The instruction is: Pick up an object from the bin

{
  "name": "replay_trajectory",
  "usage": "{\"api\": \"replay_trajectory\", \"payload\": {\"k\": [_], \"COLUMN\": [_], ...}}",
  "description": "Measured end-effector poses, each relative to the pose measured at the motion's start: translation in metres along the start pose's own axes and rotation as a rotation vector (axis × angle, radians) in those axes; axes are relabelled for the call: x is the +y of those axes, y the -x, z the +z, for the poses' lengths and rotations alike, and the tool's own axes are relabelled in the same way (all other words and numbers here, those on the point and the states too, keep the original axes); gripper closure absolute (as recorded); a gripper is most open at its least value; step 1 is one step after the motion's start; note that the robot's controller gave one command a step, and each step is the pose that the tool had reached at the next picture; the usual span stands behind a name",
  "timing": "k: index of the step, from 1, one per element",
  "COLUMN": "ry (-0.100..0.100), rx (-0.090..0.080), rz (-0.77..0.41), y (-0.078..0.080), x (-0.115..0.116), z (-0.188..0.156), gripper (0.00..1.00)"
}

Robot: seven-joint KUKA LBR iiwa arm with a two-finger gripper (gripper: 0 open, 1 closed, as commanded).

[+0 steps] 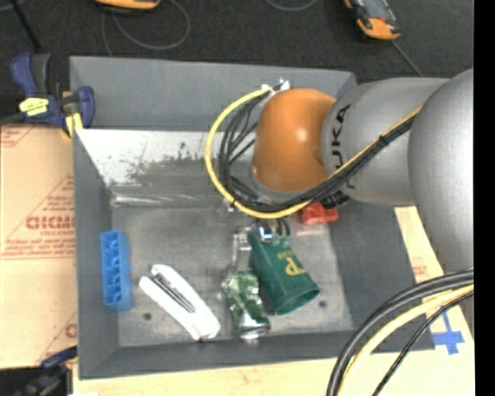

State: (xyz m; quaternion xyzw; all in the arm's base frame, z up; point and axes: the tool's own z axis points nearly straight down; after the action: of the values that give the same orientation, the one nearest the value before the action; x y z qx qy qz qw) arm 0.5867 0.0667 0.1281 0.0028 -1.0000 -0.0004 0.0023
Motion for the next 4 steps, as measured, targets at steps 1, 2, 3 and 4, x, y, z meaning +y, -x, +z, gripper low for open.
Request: {"api": "replay_trajectory", "payload": {"k": [1,2,3,4], "ry": [0.001,0.000,0.000,-0.003], "rx": [-0.007,-0.016,-0.015,-0.019], "rz": [0.001,-0.160,-0.409,-0.288], "y": [0.001,-0.016,-0.031,-0.054], "x": [0.000,-0.011,-0.021,-0.057], "z": [-0.005,0.012,0.040,0.054], "gripper": [0.00,0.00,0.00,1.00]}}
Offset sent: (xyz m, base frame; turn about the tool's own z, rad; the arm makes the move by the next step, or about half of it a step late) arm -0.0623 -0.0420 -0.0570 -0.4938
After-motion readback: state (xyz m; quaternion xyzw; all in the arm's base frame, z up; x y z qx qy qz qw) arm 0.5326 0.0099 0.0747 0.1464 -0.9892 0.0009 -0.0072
